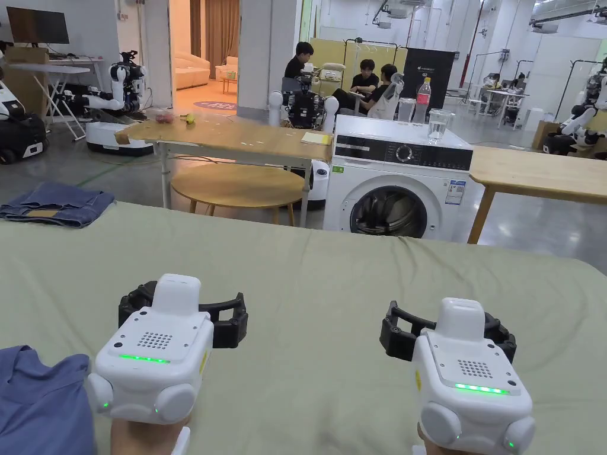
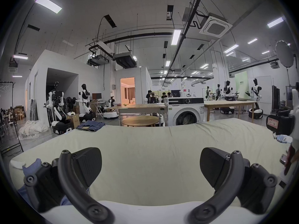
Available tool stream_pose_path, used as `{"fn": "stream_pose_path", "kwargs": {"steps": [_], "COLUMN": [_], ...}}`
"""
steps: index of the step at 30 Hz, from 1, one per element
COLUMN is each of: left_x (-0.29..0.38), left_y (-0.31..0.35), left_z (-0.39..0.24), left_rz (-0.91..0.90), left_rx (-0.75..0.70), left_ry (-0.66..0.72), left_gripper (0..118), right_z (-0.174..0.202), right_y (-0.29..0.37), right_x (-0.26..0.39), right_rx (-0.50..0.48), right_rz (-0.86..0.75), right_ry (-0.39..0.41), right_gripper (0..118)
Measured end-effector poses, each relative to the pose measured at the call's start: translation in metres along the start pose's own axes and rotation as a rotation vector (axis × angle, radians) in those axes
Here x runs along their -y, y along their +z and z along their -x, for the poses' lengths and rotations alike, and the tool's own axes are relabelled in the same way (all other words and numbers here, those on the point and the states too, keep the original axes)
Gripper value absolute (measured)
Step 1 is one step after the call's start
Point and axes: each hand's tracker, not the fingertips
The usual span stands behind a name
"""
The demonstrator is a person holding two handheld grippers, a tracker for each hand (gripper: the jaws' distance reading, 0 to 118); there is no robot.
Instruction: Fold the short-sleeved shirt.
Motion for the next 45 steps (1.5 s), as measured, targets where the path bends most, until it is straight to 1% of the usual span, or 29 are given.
{"fn": "stream_pose_path", "kwargs": {"steps": [6,10,18,24,31,40,41,42,43,44,45], "left_x": [0.0018,0.0042,0.0052,0.001,0.0013,0.0018,0.0018,0.002,0.0024,0.0024,0.0024], "left_y": [0.0016,0.0028,0.005,0.0047,0.0064,0.0078,0.0081,0.0085,0.0092,0.0098,0.0096], "left_z": [0.0006,0.001,0.0023,0.0045,0.0043,0.0014,0.0013,0.0016,0.0022,0.0023,0.0012], "left_rz": [-0.016,-0.012,-0.008,-0.013,-0.02,-0.027,-0.027,-0.027,-0.027,-0.027,-0.025], "left_rx": [-0.001,0.004,0.005,-0.004,0.007,0.005,0.005,0.012,0.025,0.033,0.03], "left_ry": [0.005,0.005,0.003,0.025,0.009,-0.001,0.0,0.008,0.017,0.018,0.015], "left_gripper": [118,118,118,118,118,117,113,106,91,55,22], "right_z": [0.0008,-0.0004,0.0008,0.0041,0.0027,0.0033,0.0039,0.0048,0.0053,0.0053,0.0058], "right_y": [-0.0008,-0.0015,-0.0005,0.0018,0.0016,0.0015,0.0022,0.003,0.0039,0.0052,0.0063], "right_x": [-0.0021,-0.0012,-0.002,-0.0033,0.0002,0.0029,0.0026,0.0022,0.0022,0.0023,0.0022], "right_rx": [-0.002,0.003,0.004,0.007,0.016,0.021,0.02,0.023,0.026,0.022,0.019], "right_rz": [0.0,0.013,0.018,0.02,0.035,0.033,0.031,0.029,0.026,0.02,0.015], "right_ry": [0.003,-0.017,0.009,0.02,-0.008,0.012,0.013,0.012,0.011,0.008,0.007], "right_gripper": [118,118,118,118,118,118,113,106,93,61,32]}}
